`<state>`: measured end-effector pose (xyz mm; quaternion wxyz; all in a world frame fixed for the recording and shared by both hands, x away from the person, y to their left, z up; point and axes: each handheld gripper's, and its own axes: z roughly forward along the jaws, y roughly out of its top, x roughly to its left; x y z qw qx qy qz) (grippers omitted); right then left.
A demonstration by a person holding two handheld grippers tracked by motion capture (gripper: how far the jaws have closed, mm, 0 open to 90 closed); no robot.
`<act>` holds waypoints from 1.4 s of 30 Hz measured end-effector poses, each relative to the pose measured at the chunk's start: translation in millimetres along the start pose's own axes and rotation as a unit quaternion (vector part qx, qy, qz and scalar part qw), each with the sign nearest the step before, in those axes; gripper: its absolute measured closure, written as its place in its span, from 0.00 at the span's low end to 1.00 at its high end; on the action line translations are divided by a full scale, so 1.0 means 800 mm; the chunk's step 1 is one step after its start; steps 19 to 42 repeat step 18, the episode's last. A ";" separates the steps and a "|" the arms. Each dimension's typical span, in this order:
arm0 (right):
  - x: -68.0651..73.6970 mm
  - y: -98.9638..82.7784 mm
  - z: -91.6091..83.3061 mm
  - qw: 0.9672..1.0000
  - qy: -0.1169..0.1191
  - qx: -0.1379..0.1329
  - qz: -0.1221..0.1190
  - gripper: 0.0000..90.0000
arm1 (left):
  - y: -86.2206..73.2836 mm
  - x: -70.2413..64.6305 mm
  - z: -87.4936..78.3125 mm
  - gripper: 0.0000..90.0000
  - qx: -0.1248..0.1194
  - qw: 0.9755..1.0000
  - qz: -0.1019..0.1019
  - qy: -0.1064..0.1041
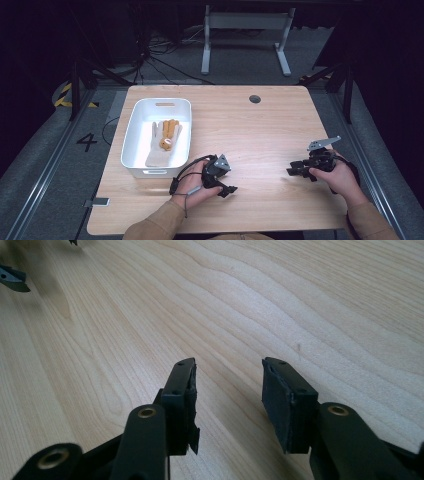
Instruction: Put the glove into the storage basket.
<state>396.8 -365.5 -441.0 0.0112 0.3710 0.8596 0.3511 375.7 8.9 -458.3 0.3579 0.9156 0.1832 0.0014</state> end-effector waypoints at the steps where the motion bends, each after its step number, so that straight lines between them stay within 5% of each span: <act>1: 0.000 0.000 0.001 1.000 -0.001 0.001 -0.001 0.64 | 0.000 -0.001 0.001 0.33 0.008 1.000 0.002 0.004; 42: 0.002 0.002 0.006 1.000 0.001 0.003 -0.008 0.63 | 0.002 -0.007 -0.001 0.30 0.016 1.000 0.007 0.000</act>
